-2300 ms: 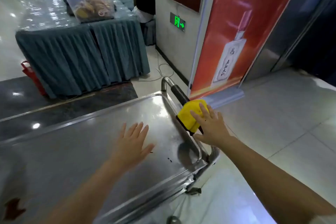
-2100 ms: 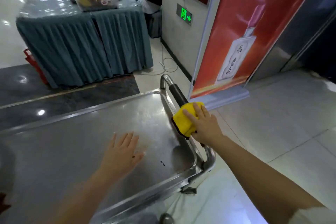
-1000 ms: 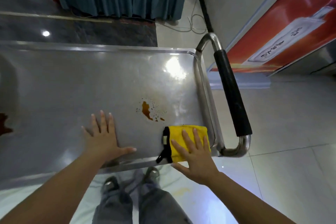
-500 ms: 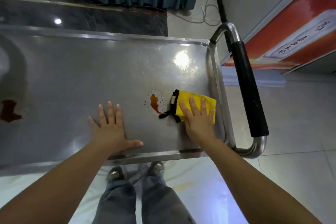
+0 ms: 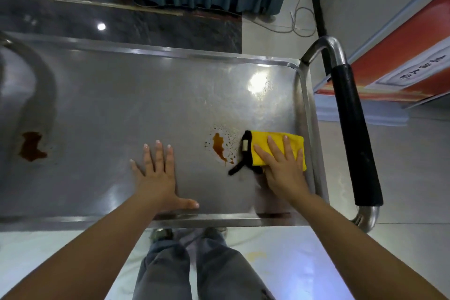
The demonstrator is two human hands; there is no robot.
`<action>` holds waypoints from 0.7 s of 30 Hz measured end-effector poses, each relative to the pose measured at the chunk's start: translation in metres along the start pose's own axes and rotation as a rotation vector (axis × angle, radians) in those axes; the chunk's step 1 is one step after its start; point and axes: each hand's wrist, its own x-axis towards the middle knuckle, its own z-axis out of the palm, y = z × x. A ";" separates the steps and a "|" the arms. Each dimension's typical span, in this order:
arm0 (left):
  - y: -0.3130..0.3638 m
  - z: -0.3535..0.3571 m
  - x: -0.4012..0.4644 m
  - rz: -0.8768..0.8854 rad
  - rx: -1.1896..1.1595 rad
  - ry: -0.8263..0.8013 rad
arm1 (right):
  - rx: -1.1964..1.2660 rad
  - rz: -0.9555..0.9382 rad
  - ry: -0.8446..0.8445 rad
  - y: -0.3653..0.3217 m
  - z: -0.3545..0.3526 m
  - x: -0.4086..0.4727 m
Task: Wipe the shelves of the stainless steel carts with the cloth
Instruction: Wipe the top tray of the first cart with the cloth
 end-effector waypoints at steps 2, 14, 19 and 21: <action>0.001 0.001 0.000 -0.004 -0.004 0.003 | 0.057 0.036 0.020 0.002 -0.009 0.041; 0.008 -0.001 0.005 -0.067 0.046 -0.022 | 0.159 0.096 -0.117 0.018 -0.071 0.233; 0.010 -0.005 0.006 -0.062 0.059 -0.038 | 0.144 0.052 -0.164 0.018 -0.070 0.221; 0.009 -0.006 0.005 -0.054 0.053 -0.040 | 0.164 0.041 -0.161 0.012 -0.062 0.187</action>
